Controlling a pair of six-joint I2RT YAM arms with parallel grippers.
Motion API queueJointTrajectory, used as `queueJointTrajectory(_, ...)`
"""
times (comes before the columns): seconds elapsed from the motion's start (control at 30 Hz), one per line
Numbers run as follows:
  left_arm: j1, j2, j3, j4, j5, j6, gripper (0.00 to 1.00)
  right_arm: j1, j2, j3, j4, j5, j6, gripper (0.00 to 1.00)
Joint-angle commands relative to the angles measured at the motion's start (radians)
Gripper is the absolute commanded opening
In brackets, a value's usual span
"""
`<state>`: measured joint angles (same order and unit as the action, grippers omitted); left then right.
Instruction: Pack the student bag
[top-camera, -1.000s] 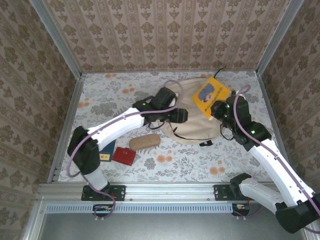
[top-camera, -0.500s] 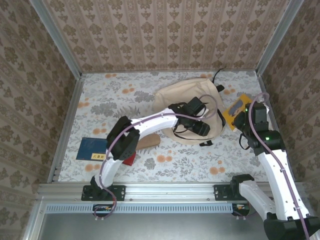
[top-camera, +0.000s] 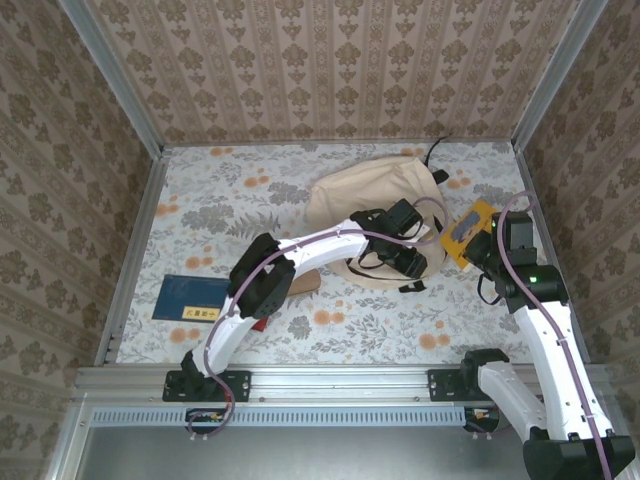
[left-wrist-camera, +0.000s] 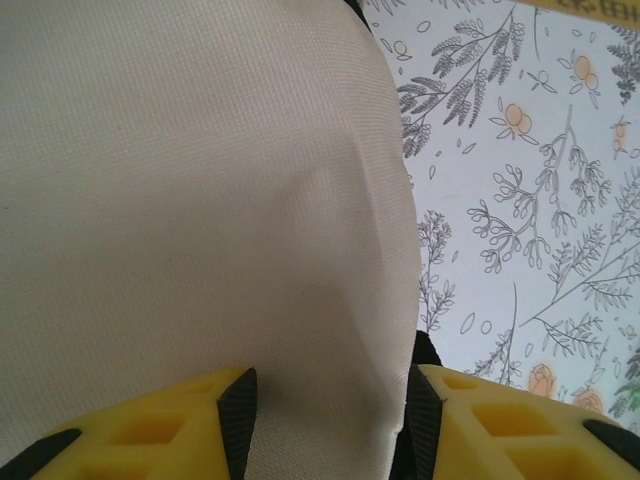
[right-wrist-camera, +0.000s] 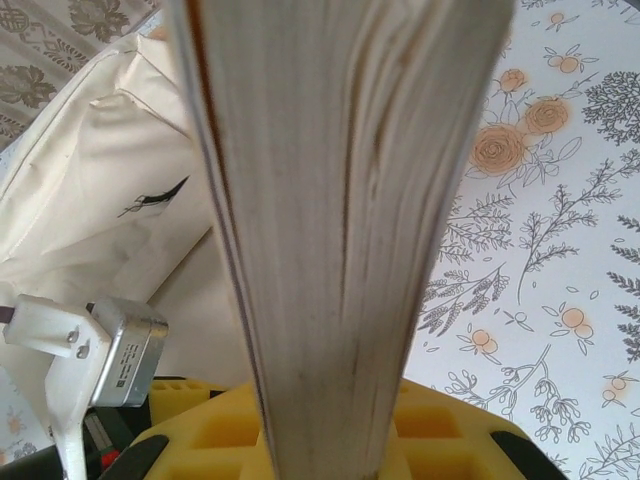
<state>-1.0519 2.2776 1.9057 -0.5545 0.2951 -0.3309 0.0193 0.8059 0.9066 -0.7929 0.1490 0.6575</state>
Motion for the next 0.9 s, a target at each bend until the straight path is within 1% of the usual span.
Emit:
queueJointTrajectory(0.0, -0.017, 0.026, 0.039, -0.046, -0.044, 0.042, 0.49, -0.005, -0.027, 0.009, 0.050, -0.008, -0.002, 0.10)
queueJointTrajectory(0.03, -0.020, 0.034, 0.048, -0.055, -0.053, 0.044, 0.53, -0.005, -0.029, 0.009, 0.050, -0.008, -0.002, 0.10)
queueJointTrajectory(0.1, -0.021, 0.048, 0.058, -0.063, -0.060, 0.046, 0.58, -0.006, -0.031, 0.010, 0.048, -0.008, -0.001, 0.10)
queueJointTrajectory(0.2, -0.020, 0.065, 0.075, -0.067, -0.072, 0.042, 0.56, -0.007, -0.036, 0.010, 0.045, -0.006, -0.001, 0.10)
queueJointTrajectory(0.27, -0.020, 0.075, 0.081, -0.069, -0.088, 0.038, 0.52, -0.007, -0.039, 0.011, 0.040, -0.005, -0.001, 0.10)
queueJointTrajectory(0.37, -0.020, 0.082, 0.092, -0.076, -0.105, 0.035, 0.42, -0.008, -0.045, 0.014, 0.035, -0.002, -0.002, 0.10)
queueJointTrajectory(0.43, -0.020, 0.078, 0.093, -0.079, -0.122, 0.028, 0.31, -0.009, -0.050, 0.015, 0.034, 0.000, -0.002, 0.10)
queueJointTrajectory(0.67, -0.013, 0.033, 0.093, -0.070, -0.144, 0.012, 0.03, -0.012, -0.055, 0.014, 0.030, 0.000, -0.002, 0.10)
queueJointTrajectory(0.7, -0.009, 0.019, 0.090, -0.069, -0.146, 0.008, 0.00, -0.011, -0.055, 0.016, 0.029, 0.000, -0.002, 0.10)
queueJointTrajectory(0.87, 0.023, -0.081, 0.048, -0.044, -0.146, -0.014, 0.00, -0.013, -0.065, 0.036, 0.010, 0.001, -0.006, 0.10)
